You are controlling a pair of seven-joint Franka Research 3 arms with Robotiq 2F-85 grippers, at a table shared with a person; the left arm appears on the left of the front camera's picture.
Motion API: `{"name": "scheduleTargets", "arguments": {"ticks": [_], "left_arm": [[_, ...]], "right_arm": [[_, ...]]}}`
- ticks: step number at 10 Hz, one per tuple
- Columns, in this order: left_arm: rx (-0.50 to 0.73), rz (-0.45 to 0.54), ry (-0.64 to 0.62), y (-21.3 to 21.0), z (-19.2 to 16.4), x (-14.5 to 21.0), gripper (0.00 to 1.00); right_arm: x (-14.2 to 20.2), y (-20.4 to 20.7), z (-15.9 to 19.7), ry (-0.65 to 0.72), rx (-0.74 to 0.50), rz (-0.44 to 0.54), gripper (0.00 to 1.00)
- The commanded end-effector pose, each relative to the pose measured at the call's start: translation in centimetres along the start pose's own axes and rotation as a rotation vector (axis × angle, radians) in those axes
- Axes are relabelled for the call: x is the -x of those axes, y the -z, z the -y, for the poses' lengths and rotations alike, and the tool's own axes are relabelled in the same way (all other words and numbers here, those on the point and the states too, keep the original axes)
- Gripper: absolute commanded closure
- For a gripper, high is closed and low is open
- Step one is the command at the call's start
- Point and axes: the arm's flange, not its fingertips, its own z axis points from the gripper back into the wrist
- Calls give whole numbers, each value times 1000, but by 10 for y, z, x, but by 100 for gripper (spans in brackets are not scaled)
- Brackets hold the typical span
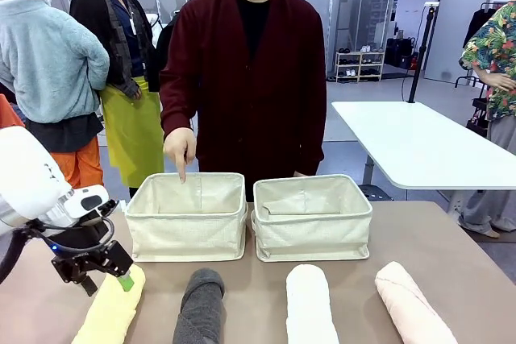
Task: Divide the towels into two baskets.
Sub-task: Pick up one hotel-folded towel and place it in the Fabric basket indicated by the person.
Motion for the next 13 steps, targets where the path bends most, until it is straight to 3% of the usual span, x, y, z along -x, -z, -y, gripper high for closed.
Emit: {"name": "scheduleTargets", "arguments": {"ticks": [1, 8, 9, 10, 11, 12, 13], "left_arm": [[-33, 40, 4, 43, -5, 96, 0], [-84, -18, 7, 64, -5, 111, 3], [-88, -23, 20, 65, -5, 113, 18], [-88, -20, 23, 64, -4, 114, 23], [-83, -13, 28, 62, -3, 115, 38], [-74, -7, 33, 59, -1, 115, 43], [-60, 2, 34, 55, 2, 116, 58]], "right_arm": [[1, -2, -3, -18, -14, 9, 0], [1, -2, -3, -18, -14, 9, 0], [1, -2, -3, -18, -14, 9, 0], [1, -2, -3, -18, -14, 9, 0], [1, -2, -3, -18, -14, 9, 0], [1, -2, -3, -18, -14, 9, 0], [1, -2, -3, -18, -14, 9, 0]]}}
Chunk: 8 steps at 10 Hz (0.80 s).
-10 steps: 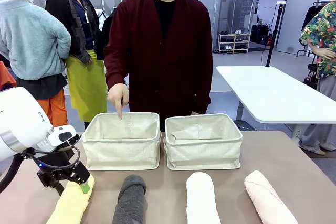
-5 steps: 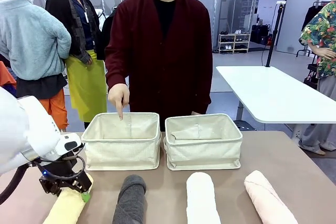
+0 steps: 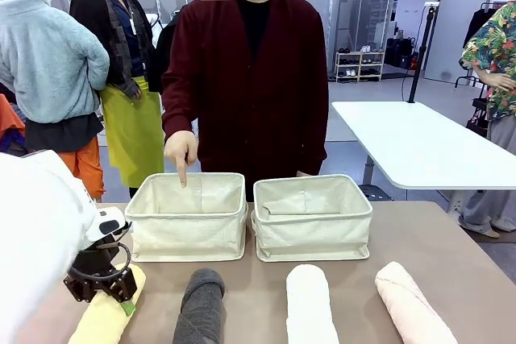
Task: Divide the towels into two baskets.
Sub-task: Pick up one hotel-folded towel and place it in the Fabric basket indicated by the person.
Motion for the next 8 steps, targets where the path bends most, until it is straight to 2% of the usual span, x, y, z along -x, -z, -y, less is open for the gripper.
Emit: {"name": "scheduleTargets", "arguments": {"ticks": [1, 2, 4, 5, 8], "left_arm": [[51, 28, 17, 11, 2, 113, 63], [58, 29, 21, 8, 3, 114, 78], [88, 16, 59, -12, 7, 114, 90], [41, -2, 5, -7, 8, 4, 90], [41, -2, 5, -7, 8, 4, 90]], "right_arm": [[1, -2, -3, -18, -14, 9, 0], [1, -2, -3, -18, -14, 9, 0], [1, -2, -3, -18, -14, 9, 0], [1, -2, -3, -18, -14, 9, 0], [1, -2, -3, -18, -14, 9, 0]]}}
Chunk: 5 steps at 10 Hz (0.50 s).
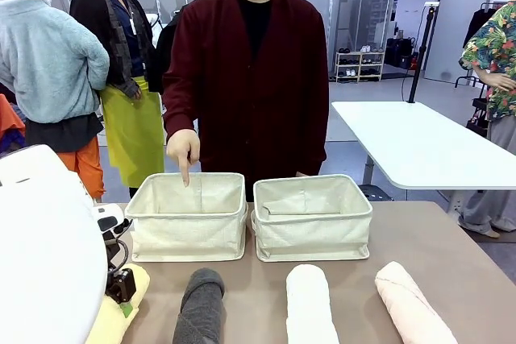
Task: Divide the towels into two baskets.
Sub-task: Pick up one hotel-folded towel and place it in the Fabric basket indicated by the person.
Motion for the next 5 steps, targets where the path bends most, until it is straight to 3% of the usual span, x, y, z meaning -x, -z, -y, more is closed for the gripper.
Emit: {"name": "scheduleTargets", "arguments": {"ticks": [1, 2, 3, 4, 5], "left_arm": [[-7, 16, -14, 1, -2, -3, 90], [-7, 16, -14, 1, -2, -3, 90], [-1, -2, -1, 1, 0, 0, 63], [23, 76, 94, -13, -6, 12, 63], [40, 36, 198, -26, -5, 17, 63]], "right_arm": [[1, -2, -3, -18, -14, 9, 0], [1, -2, -3, -18, -14, 9, 0], [1, -2, -3, -18, -14, 9, 0], [1, -2, -3, -18, -14, 9, 0], [1, -2, -3, -18, -14, 9, 0]]}}
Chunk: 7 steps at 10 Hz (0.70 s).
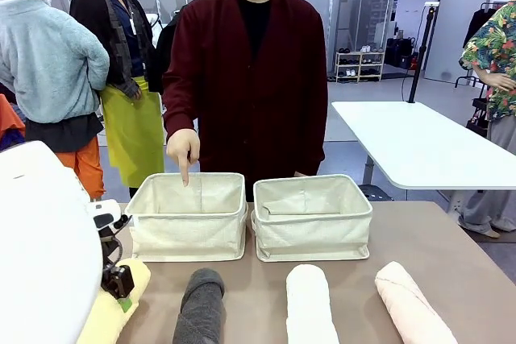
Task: Divide the towels into two baskets.
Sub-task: Pick up one hotel-folded towel and place it in the Fabric basket indicated by the person.
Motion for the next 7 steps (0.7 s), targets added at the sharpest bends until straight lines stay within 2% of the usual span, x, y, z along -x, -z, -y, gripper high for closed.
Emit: {"name": "scheduleTargets", "arguments": {"ticks": [1, 3, 5, 7], "left_arm": [[-38, 6, 177, -27, 6, 18, 63], [-128, -56, 334, -43, 21, 19, 63], [-192, -29, 450, -59, 33, 16, 63], [-214, 3, 630, -78, 37, 5, 63]], "right_arm": [[1, -1, -3, -18, -14, 9, 0], [1, -1, -3, -18, -14, 9, 0], [1, -1, -3, -18, -14, 9, 0], [1, -1, -3, -18, -14, 9, 0]]}}
